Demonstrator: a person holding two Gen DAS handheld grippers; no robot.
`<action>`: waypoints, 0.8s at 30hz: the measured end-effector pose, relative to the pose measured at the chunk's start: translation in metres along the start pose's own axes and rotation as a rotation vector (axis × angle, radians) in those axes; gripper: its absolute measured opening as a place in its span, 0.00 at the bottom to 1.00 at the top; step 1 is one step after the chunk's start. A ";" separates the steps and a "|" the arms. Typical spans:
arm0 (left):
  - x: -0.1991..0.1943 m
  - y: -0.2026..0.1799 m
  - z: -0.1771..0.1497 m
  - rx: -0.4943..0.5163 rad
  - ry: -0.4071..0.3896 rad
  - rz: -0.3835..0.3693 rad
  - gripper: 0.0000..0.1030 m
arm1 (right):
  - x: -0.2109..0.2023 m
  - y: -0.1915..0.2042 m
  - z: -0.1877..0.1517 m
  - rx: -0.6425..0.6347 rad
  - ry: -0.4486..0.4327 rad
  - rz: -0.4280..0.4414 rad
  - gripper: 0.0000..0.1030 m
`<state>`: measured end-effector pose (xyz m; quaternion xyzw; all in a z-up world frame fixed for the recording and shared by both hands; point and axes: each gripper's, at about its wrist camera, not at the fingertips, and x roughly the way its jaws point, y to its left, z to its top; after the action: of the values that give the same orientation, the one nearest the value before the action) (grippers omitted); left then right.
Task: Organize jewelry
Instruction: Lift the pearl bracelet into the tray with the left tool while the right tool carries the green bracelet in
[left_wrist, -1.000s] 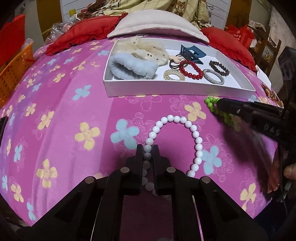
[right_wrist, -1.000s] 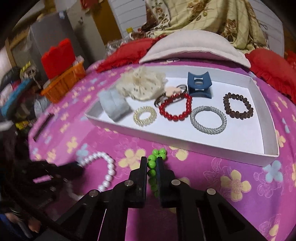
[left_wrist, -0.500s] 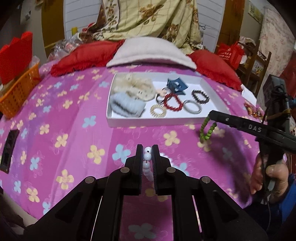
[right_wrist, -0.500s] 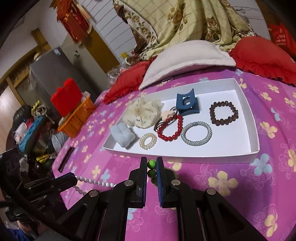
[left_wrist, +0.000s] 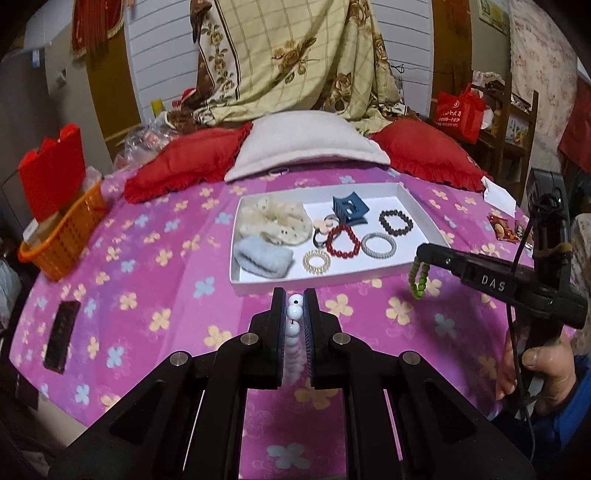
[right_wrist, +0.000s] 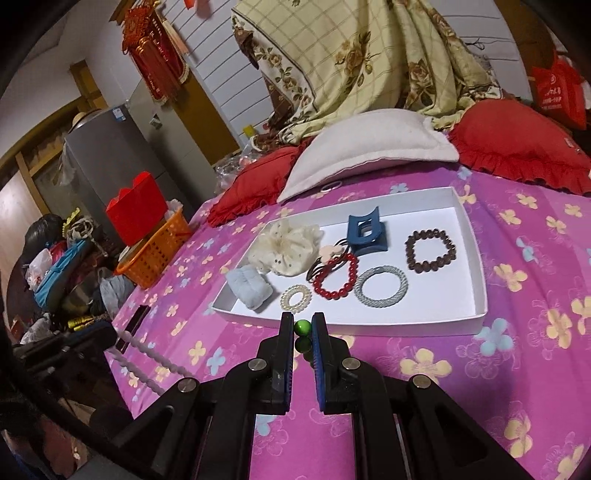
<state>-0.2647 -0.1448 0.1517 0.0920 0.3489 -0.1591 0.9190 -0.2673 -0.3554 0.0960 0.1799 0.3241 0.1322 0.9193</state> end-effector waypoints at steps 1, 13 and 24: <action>0.000 -0.001 0.003 0.004 -0.003 0.007 0.08 | -0.001 -0.001 0.003 0.000 -0.005 -0.009 0.08; 0.023 -0.026 0.042 0.090 -0.022 0.070 0.08 | 0.007 -0.005 0.062 -0.053 -0.080 -0.099 0.08; 0.083 -0.044 0.089 0.041 0.029 -0.029 0.08 | 0.038 -0.053 0.082 0.015 -0.043 -0.105 0.08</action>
<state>-0.1674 -0.2298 0.1591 0.1082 0.3601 -0.1781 0.9093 -0.1787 -0.4092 0.1129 0.1725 0.3143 0.0774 0.9303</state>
